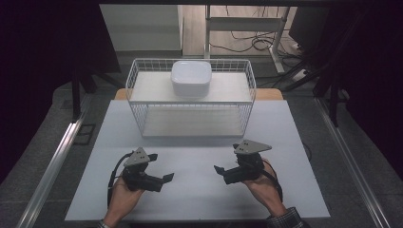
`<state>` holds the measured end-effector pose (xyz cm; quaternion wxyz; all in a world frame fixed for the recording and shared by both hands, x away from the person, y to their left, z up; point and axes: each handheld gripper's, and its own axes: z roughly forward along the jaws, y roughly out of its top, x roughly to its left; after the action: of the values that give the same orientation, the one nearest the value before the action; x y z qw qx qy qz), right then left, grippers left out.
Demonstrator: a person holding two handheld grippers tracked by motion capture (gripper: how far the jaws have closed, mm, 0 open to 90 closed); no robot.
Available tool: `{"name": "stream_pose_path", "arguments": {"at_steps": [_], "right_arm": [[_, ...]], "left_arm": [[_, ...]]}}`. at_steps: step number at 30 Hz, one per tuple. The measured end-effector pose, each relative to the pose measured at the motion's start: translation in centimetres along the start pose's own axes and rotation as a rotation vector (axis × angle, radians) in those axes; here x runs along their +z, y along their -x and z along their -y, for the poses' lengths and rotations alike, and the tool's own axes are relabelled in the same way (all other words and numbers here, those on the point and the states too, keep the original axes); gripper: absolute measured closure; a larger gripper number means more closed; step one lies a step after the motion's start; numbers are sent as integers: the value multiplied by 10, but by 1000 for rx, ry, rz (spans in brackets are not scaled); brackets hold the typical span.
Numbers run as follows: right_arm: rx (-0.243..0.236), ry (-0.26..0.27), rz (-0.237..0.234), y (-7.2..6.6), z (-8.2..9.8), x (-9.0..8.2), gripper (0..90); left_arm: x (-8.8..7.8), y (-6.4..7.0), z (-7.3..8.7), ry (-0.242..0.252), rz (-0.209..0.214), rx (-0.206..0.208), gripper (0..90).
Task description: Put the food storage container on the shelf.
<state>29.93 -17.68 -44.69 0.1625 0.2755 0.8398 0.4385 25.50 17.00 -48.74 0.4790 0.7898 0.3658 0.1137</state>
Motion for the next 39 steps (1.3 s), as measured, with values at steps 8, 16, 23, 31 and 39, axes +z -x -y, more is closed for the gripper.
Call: {"name": "stream_pose_path", "arguments": {"at_steps": [8,16,23,31,39], "right_arm": [[5,-9,22,2,15,-8,0],[26,-12,46,6,33,-16,0],[46,-16,72,10,48,-25,0],[53,-37,103,10,63,-30,0],[81,-72,99,10,79,-31,0]], "left_arm": [[-8,-1,15,-1,-24,-19,38],[-17,-2,29,-16,-57,-19,38],[-27,-1,43,-24,-84,-26,37],[-33,-4,59,-52,-93,-59,34],[-36,-10,73,-107,-122,-75,32]]}}
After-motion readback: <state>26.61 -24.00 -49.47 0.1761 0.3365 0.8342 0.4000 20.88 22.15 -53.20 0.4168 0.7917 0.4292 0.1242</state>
